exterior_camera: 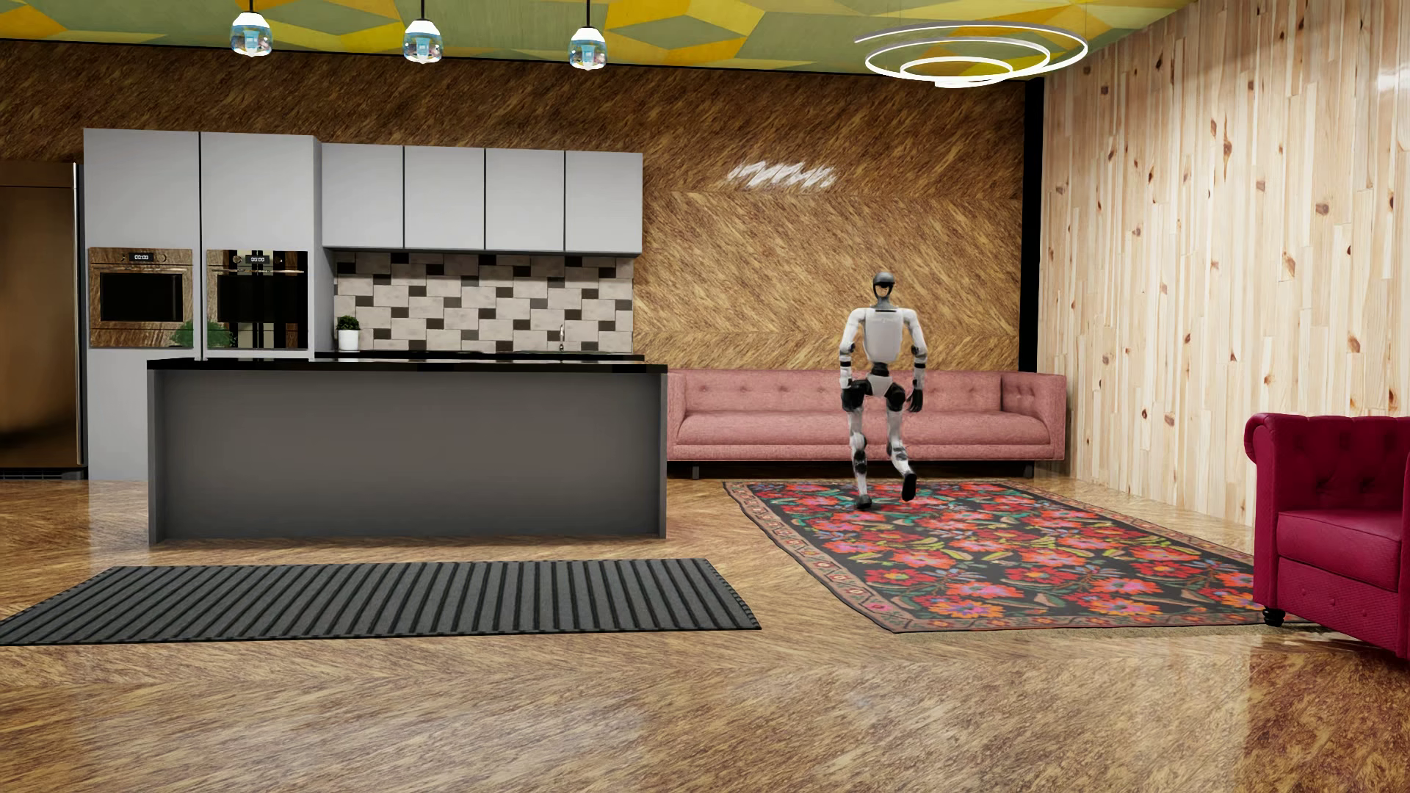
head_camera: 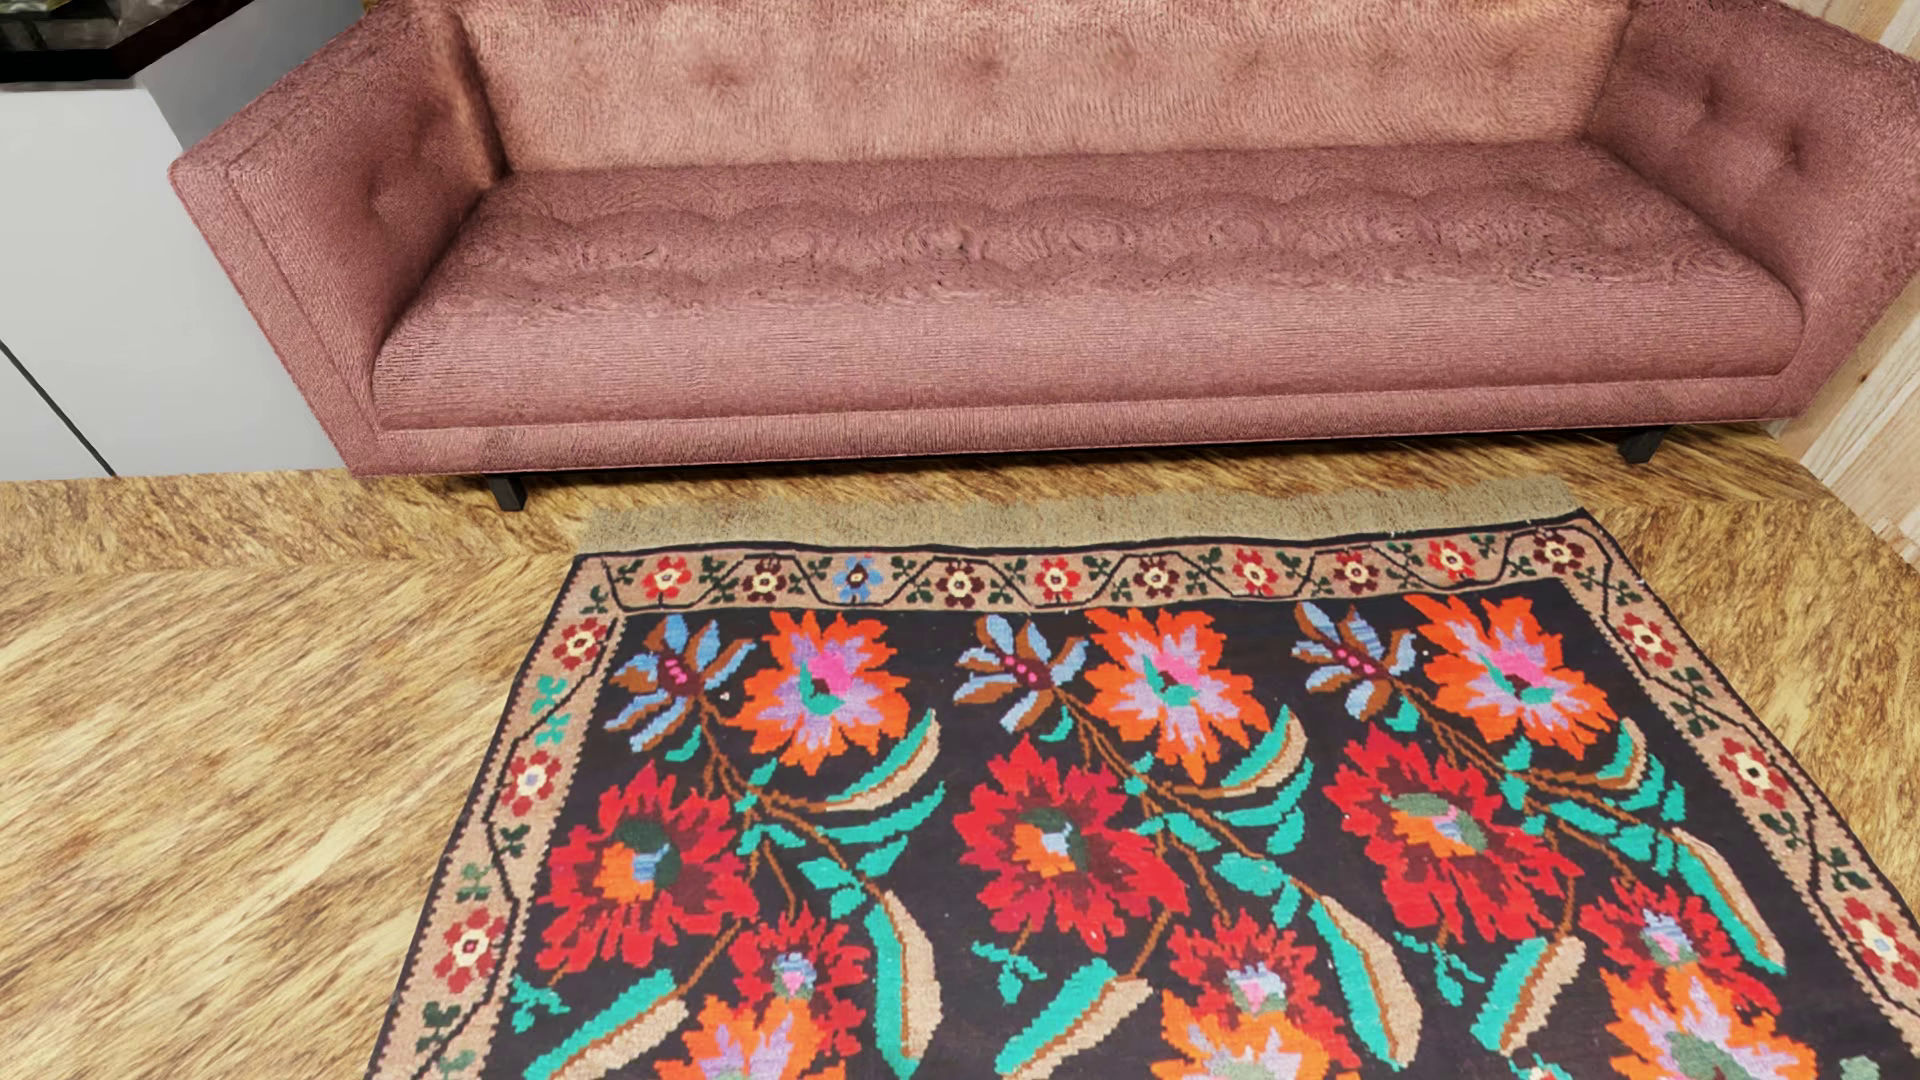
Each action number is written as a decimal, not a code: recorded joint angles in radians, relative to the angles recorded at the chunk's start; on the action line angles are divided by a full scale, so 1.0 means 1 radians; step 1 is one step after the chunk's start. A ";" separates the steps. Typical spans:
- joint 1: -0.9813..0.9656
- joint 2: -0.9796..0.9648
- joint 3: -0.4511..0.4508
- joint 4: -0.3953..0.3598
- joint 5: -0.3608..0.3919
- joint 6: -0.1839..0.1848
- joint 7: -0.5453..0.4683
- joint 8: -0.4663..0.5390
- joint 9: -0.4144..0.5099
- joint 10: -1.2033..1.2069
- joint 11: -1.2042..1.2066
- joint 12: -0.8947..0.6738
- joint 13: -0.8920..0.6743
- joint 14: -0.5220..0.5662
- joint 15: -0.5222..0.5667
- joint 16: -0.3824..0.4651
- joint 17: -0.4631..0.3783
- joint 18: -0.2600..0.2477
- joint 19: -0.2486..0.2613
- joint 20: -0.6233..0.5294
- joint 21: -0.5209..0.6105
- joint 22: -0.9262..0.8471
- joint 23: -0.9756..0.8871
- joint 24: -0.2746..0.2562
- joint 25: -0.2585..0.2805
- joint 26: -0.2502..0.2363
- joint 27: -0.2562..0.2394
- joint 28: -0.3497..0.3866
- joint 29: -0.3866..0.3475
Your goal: Move towards the sofa
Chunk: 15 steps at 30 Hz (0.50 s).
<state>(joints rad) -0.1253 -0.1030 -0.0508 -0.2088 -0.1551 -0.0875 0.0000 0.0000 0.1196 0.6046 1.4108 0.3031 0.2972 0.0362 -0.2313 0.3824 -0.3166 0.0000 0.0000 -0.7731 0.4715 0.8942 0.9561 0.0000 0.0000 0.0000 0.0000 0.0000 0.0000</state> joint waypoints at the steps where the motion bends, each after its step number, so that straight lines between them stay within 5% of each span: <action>1: 0.083 -0.078 -0.063 0.017 0.012 0.017 0.000 0.000 -0.003 -0.040 -0.075 -0.043 0.042 -0.067 -0.029 0.012 -0.005 0.000 0.000 0.049 0.009 -0.070 0.019 0.000 0.000 0.000 0.000 0.000 0.000; 3: 0.242 -0.163 -0.157 0.061 0.020 0.041 0.000 0.000 -0.016 -0.113 -0.401 -0.122 0.128 -0.196 0.009 0.032 -0.026 0.000 0.000 0.168 0.030 -0.188 0.038 0.000 0.000 0.000 0.000 0.000 0.000; 5: 0.364 -0.217 -0.209 0.066 -0.001 0.031 0.000 0.000 -0.040 -0.174 -0.789 -0.206 0.181 -0.325 0.212 0.040 -0.039 0.000 0.000 0.304 0.032 -0.262 0.039 0.000 0.000 0.000 0.000 0.000 0.000; 6: 0.393 -0.241 -0.231 0.082 -0.006 0.033 0.000 0.000 -0.057 -0.173 -0.853 -0.244 0.192 -0.363 0.558 0.045 -0.044 0.000 0.000 0.357 0.037 -0.295 0.039 0.000 0.000 0.000 0.000 0.000 0.000; 7: 0.400 -0.265 -0.261 0.102 -0.009 0.033 0.000 0.000 -0.067 -0.155 -1.296 -0.271 0.193 -0.376 0.763 0.051 -0.041 0.000 0.000 0.402 0.039 -0.331 0.053 0.000 0.000 0.000 0.000 0.000 0.000; 8: 0.444 -0.313 -0.258 0.101 -0.006 0.030 0.000 0.000 -0.078 -0.147 -0.912 -0.286 0.202 -0.364 0.763 0.051 -0.033 0.000 0.000 0.407 0.003 -0.335 0.072 0.000 0.000 0.000 0.000 0.000 0.000; 9: 0.466 -0.319 -0.278 0.133 0.017 0.037 0.000 0.000 -0.078 -0.101 -0.839 -0.271 0.200 -0.322 0.498 0.050 -0.025 0.000 0.000 0.427 -0.012 -0.353 0.083 0.000 0.000 0.000 0.000 0.000 0.000; 11: 0.432 -0.312 -0.258 0.185 0.112 0.053 0.000 0.000 -0.105 0.143 -0.717 -0.188 0.209 -0.105 0.210 0.014 -0.019 0.000 0.000 0.460 -0.023 -0.340 0.110 0.000 0.000 0.000 0.000 0.000 0.000; 13: 0.305 -0.153 -0.238 0.224 0.129 0.069 0.000 0.000 -0.058 0.552 -0.636 -0.143 0.177 0.072 0.072 -0.041 -0.013 0.000 0.000 0.429 -0.056 -0.208 0.064 0.000 0.000 0.000 0.000 0.000 0.000; 14: 0.214 -0.100 -0.209 0.213 0.141 0.064 0.000 0.000 -0.043 0.730 -0.642 -0.151 0.132 0.073 0.041 -0.053 -0.010 0.000 0.000 0.361 -0.073 -0.107 0.073 0.000 0.000 0.000 0.000 0.000 0.000; 15: 0.130 -0.056 -0.143 0.225 0.168 0.058 0.000 0.000 -0.029 0.811 -0.678 -0.152 0.085 0.076 0.041 -0.027 -0.018 0.000 0.000 0.186 -0.061 -0.060 -0.011 0.000 0.000 0.000 0.000 0.000 0.000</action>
<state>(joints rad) 0.0051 -0.1591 -0.1935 0.0158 0.0131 -0.0291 0.0000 0.0000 0.0910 1.4154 0.7329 0.1507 0.3827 0.1124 -0.1908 0.3555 -0.3349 0.0000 0.0000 -0.5868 0.4107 0.8345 0.9449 0.0000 0.0000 0.0000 0.0000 0.0000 0.0000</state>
